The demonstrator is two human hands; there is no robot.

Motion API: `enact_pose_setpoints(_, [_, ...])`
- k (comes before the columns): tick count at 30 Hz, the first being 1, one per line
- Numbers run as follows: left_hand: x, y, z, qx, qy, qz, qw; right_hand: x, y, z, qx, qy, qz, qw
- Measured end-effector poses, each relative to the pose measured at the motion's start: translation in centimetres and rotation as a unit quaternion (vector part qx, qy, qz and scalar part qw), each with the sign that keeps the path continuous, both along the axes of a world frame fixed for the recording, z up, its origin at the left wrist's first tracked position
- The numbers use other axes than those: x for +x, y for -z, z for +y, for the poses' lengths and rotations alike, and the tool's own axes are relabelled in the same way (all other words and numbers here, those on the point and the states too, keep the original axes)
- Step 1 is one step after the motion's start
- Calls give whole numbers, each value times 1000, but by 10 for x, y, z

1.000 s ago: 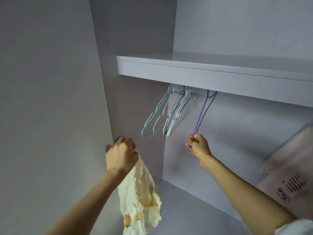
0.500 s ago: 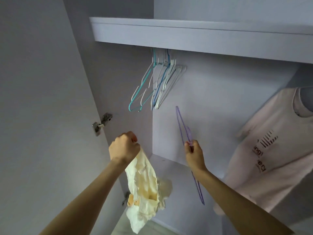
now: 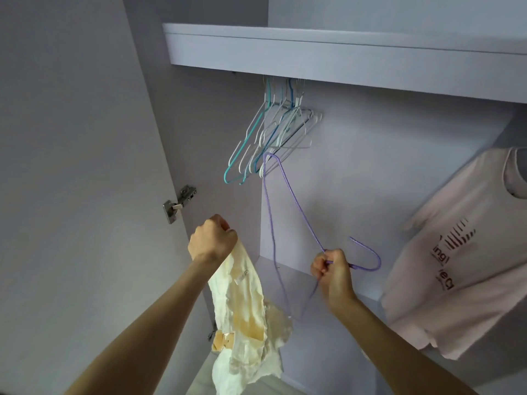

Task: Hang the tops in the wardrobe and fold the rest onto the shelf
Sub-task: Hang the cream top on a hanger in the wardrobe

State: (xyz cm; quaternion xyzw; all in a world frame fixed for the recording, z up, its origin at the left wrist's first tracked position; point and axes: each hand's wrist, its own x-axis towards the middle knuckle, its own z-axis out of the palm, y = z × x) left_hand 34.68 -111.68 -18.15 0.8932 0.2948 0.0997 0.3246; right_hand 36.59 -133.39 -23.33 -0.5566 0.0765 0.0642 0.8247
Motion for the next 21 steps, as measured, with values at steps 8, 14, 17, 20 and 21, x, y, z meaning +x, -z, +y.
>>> enact_pose_setpoints(8, [-4,-9,1,-117,65,-12,991,4,-22,9,129,-154,38,979])
enact_pose_setpoints(14, [-11,-43,1,-153,111,-88,978,16,-23,42,158,-97,39,982])
enact_pose_setpoints(17, [-20,-64,5,-201,144,-137,959,25,-19,53,128,-32,24,991])
enact_pose_setpoints(20, [-30,-78,19,-260,152,-166,939,37,-15,55,18,48,-20,998])
enact_pose_setpoints(21, [-32,-82,24,-266,142,-163,939,41,-14,53,-40,68,-45,996])
